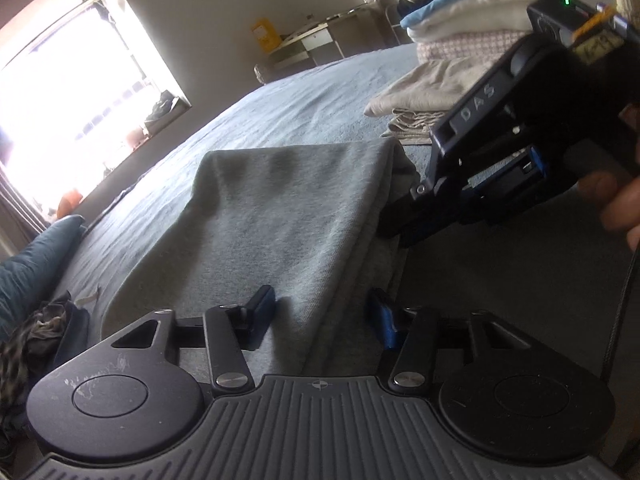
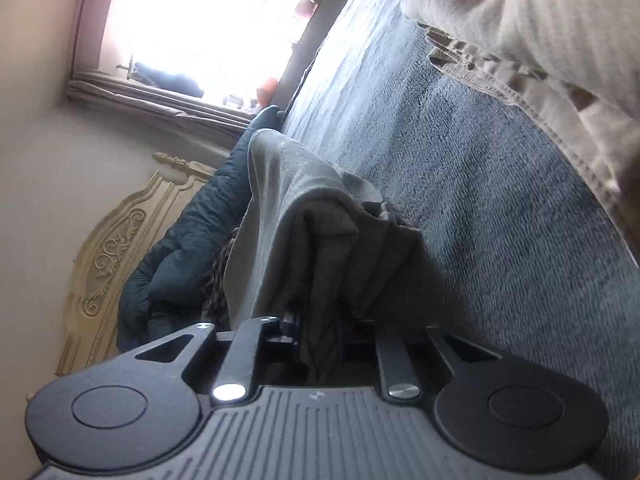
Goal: Fold clothes
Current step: 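Lay the grey garment on the bed and open the left tool while the right tool holds its end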
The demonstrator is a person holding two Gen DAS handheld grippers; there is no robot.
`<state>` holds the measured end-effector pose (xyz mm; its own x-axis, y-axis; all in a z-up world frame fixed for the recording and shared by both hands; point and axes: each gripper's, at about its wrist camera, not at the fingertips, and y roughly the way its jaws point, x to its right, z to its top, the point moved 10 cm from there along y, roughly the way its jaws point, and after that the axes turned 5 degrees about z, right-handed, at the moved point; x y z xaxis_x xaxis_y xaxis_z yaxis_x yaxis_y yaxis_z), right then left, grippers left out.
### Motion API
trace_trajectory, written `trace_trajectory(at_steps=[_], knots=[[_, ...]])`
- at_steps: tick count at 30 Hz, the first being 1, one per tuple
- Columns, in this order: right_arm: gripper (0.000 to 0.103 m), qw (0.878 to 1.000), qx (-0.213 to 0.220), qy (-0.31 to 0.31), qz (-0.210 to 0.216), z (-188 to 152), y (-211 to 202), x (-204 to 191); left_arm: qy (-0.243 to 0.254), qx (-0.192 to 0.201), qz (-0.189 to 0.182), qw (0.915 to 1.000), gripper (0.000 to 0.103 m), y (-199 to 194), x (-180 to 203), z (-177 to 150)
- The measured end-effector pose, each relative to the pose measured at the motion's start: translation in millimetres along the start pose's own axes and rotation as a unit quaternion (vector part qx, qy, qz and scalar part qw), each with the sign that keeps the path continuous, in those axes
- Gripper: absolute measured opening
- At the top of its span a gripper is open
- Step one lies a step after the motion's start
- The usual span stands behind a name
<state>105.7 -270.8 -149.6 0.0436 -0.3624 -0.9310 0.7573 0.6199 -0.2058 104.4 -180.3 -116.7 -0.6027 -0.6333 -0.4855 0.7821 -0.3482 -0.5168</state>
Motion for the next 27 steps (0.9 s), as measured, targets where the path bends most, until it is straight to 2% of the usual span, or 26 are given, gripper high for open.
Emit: trace_trajectory(at_steps=[1,3,6,10,15,22,27], knots=[[0.006,1.000,0.001,-0.002,0.002,1.1,1.3,0.4,-0.006,-0.001,-0.004,1.0000,0.042,-0.2,-2.4,0.4],[0.005,1.000,0.004,-0.013,0.009,1.1,2.5,-3.3,-0.020,-0.001,-0.012,0.9997,0.033,-2.4,-7.5,2.0],[0.005,0.999,0.009,-0.032,0.018,0.4,0.4,-10.0,-0.045,0.001,-0.022,0.9987,0.024,-7.3,-15.0,6.4],[0.003,0.999,0.009,-0.037,0.022,0.8,-2.0,-12.7,-0.062,0.004,-0.029,0.9977,0.022,-11.5,-20.9,10.8],[0.002,0.999,0.008,-0.030,0.031,2.3,-8.0,-13.5,-0.042,0.017,-0.021,0.9988,0.021,-17.4,-19.3,14.5],[0.006,0.998,-0.004,-0.028,0.050,-1.0,-5.8,-18.4,-0.073,0.018,-0.032,0.9966,0.020,-17.6,-29.0,14.1],[0.007,0.998,-0.010,0.001,0.060,0.6,2.6,-12.8,-0.048,0.028,-0.007,0.9984,0.019,-20.3,-25.5,17.9]])
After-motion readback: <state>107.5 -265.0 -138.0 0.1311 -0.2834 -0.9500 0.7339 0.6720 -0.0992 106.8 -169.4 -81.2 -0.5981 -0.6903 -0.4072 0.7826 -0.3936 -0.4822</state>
